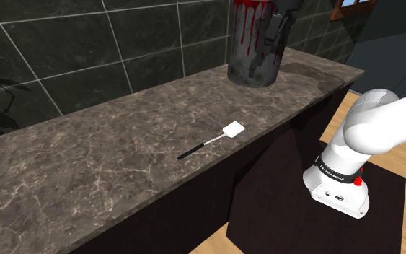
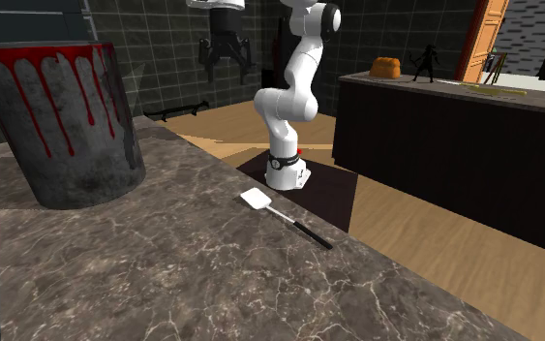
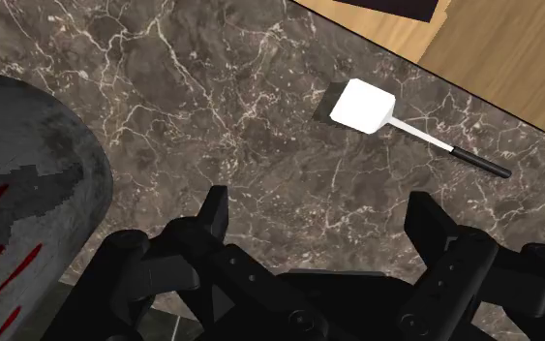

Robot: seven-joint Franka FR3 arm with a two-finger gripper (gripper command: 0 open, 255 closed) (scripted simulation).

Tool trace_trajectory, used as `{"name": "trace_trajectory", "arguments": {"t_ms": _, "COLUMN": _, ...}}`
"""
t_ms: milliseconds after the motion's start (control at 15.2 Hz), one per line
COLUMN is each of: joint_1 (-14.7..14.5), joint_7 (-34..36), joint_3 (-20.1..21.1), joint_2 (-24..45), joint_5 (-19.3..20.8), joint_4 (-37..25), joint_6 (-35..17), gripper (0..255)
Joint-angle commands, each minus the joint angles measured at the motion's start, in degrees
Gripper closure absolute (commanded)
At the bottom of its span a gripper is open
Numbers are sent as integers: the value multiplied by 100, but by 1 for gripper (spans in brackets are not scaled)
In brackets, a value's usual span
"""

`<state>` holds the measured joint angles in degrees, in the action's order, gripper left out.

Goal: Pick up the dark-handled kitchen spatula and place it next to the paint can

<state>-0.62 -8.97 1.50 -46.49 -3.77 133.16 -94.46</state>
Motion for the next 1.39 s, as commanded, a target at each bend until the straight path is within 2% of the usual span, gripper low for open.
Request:
{"name": "trace_trajectory", "arguments": {"t_ms": 0, "joint_1": 0, "joint_7": 0, "joint_3": 0, "joint_2": 0, "joint_5": 0, "joint_4": 0, "joint_6": 0, "gripper": 0}}
{"name": "trace_trajectory", "arguments": {"t_ms": 594, "joint_1": -843, "joint_7": -1480, "joint_3": 132, "joint_2": 1043, "joint_5": -108, "joint_4": 534, "joint_6": -1412, "gripper": 0}}
{"name": "trace_trajectory", "arguments": {"t_ms": 1320, "joint_1": -1800, "joint_7": -3243, "joint_3": 426, "joint_2": 2502, "joint_5": -228, "joint_4": 872, "joint_6": -2977, "gripper": 0}}
